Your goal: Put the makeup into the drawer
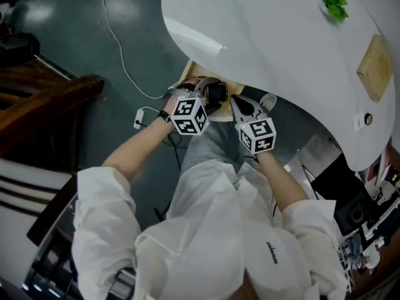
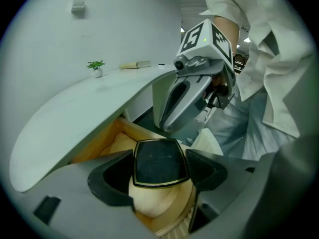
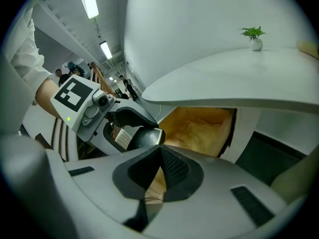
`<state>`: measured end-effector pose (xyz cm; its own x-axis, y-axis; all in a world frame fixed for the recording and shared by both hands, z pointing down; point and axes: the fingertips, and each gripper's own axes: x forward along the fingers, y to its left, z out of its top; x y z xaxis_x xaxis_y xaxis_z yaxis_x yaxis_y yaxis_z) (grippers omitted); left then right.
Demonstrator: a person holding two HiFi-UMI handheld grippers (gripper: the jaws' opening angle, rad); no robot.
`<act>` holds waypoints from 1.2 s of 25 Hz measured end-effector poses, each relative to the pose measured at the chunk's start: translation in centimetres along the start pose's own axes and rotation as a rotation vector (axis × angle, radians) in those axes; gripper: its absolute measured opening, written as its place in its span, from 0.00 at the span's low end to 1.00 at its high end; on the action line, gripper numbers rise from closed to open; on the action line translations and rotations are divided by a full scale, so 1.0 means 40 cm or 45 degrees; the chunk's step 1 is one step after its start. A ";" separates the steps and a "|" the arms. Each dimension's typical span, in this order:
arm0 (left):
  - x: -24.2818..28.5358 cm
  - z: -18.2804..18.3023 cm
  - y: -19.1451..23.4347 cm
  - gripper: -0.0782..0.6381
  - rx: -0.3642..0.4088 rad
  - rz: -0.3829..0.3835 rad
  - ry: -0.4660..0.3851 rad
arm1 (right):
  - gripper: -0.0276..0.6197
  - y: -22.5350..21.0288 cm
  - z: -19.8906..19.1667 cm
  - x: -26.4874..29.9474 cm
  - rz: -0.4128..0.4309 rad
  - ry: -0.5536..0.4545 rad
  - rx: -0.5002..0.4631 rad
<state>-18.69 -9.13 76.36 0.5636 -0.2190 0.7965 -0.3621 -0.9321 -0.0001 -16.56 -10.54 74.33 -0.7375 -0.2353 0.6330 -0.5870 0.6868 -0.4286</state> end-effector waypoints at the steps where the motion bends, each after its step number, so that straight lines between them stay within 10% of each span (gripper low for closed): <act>1: 0.011 -0.004 -0.002 0.59 0.023 -0.021 0.006 | 0.07 -0.003 -0.004 0.008 -0.001 0.005 0.005; 16: 0.141 -0.071 -0.042 0.59 0.350 -0.339 0.123 | 0.07 -0.056 -0.058 0.081 -0.050 0.096 0.030; 30: 0.281 -0.178 -0.081 0.59 0.482 -0.431 0.300 | 0.07 -0.047 -0.116 0.100 -0.085 0.145 0.075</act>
<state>-16.48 -6.53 89.60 0.4052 0.1407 0.9034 0.1269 -0.9872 0.0969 -16.85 -9.57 80.64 -0.6555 -0.1976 0.7289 -0.6545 0.6301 -0.4178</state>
